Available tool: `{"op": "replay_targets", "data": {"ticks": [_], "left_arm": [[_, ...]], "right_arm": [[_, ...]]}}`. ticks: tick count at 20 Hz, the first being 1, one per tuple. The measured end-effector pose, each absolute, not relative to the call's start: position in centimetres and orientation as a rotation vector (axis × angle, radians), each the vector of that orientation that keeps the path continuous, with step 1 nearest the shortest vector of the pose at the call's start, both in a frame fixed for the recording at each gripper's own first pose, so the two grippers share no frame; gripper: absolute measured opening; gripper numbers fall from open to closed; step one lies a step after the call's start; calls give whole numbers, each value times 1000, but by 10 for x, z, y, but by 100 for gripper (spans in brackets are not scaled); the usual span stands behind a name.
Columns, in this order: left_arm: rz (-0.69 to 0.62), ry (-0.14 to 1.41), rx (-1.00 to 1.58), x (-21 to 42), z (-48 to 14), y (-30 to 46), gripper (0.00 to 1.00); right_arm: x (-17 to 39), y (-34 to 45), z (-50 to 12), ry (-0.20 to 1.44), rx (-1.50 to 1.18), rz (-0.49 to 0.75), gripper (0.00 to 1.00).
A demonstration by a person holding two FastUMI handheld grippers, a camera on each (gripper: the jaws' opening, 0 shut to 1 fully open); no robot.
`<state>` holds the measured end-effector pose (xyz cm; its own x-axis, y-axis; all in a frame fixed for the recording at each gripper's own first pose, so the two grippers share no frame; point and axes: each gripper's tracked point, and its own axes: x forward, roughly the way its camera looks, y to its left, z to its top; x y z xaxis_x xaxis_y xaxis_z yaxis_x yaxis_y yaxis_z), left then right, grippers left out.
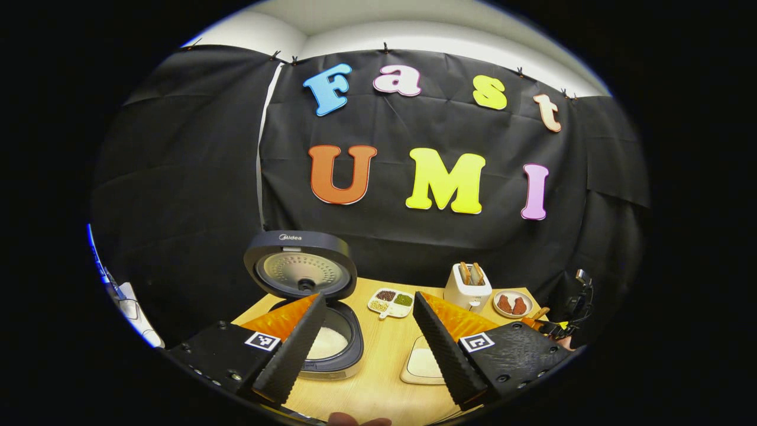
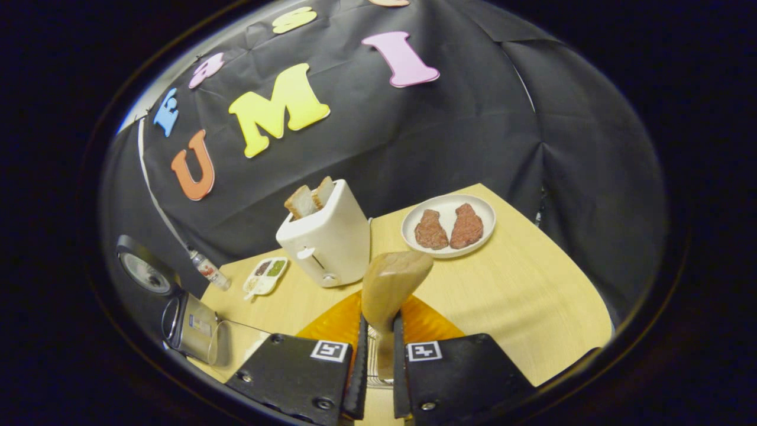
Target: Close the left gripper, press the button to open the rice cooker; take a wooden spoon from the chopstick holder with the right hand, scoop a spoonful of rice and pour it into the rice cooker, then put the wooden spoon back into the chopstick holder.
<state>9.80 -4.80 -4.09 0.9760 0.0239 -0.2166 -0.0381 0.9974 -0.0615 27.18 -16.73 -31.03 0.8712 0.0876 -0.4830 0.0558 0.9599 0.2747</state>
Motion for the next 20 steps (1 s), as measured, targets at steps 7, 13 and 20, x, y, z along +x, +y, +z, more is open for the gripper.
{"op": "replay_targets", "data": {"ticks": [7,13,20], "left_arm": [[52,165,-73,101,-22,-27,95],[96,96,-34,115,5,2,97],[130,21,-74,159,32,40,94]], "right_arm": [[254,-184,-247,368,202,-31,67],[221,-198,-180,252,136,-92,95],[167,-179,-100,129,21,-95,100]]}}
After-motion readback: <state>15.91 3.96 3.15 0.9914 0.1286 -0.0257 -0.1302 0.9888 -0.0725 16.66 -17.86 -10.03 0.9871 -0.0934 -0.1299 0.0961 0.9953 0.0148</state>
